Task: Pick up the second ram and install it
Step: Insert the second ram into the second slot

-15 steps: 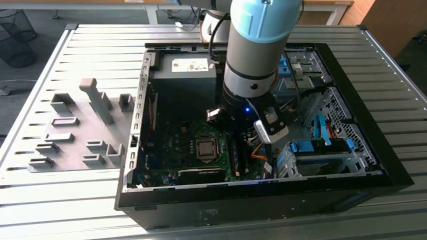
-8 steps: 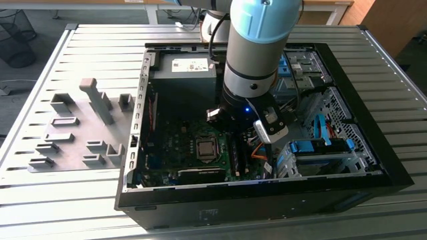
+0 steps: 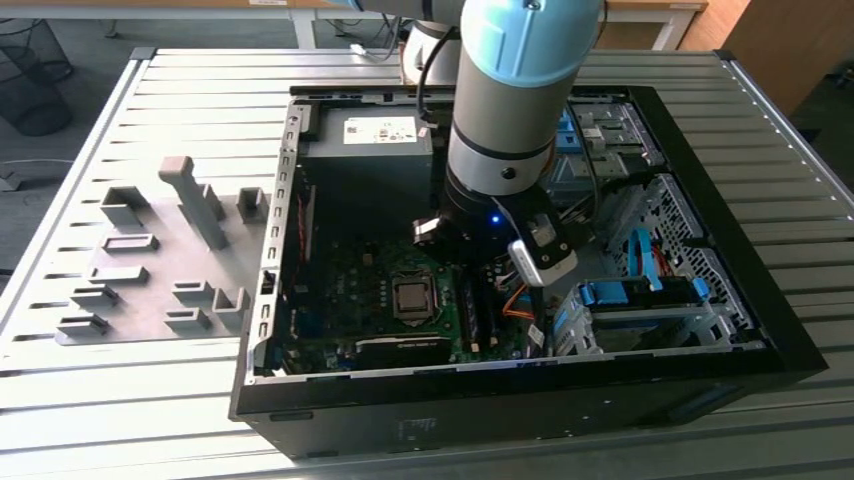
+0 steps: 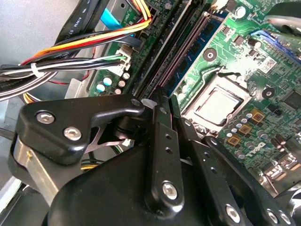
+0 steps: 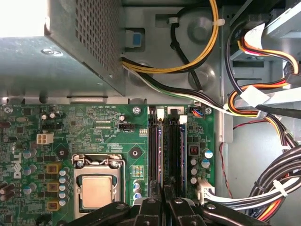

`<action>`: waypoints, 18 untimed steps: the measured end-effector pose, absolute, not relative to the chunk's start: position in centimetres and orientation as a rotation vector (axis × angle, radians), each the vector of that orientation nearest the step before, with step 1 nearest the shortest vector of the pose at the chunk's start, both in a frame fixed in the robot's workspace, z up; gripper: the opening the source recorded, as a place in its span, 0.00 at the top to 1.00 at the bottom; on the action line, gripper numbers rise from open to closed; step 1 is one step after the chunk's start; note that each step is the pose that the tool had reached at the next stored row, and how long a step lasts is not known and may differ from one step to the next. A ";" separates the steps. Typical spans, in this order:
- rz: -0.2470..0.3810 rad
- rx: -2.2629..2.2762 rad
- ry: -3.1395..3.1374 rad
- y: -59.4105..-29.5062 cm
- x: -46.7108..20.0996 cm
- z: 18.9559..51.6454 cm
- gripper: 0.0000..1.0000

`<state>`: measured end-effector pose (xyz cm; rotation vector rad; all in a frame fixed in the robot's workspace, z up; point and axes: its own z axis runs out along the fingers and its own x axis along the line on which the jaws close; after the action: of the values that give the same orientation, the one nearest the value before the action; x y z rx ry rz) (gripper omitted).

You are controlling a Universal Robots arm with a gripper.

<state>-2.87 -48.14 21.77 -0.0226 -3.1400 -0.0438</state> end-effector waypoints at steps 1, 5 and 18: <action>-0.044 -0.018 -3.140 -48.1 -2.9 21.8 0.86; -0.046 -0.017 -3.140 -48.1 -2.8 21.7 0.86; -0.045 -0.018 -3.139 -47.9 -2.9 21.4 0.86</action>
<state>-2.86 -47.94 21.35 -0.0175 -3.1393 -0.0452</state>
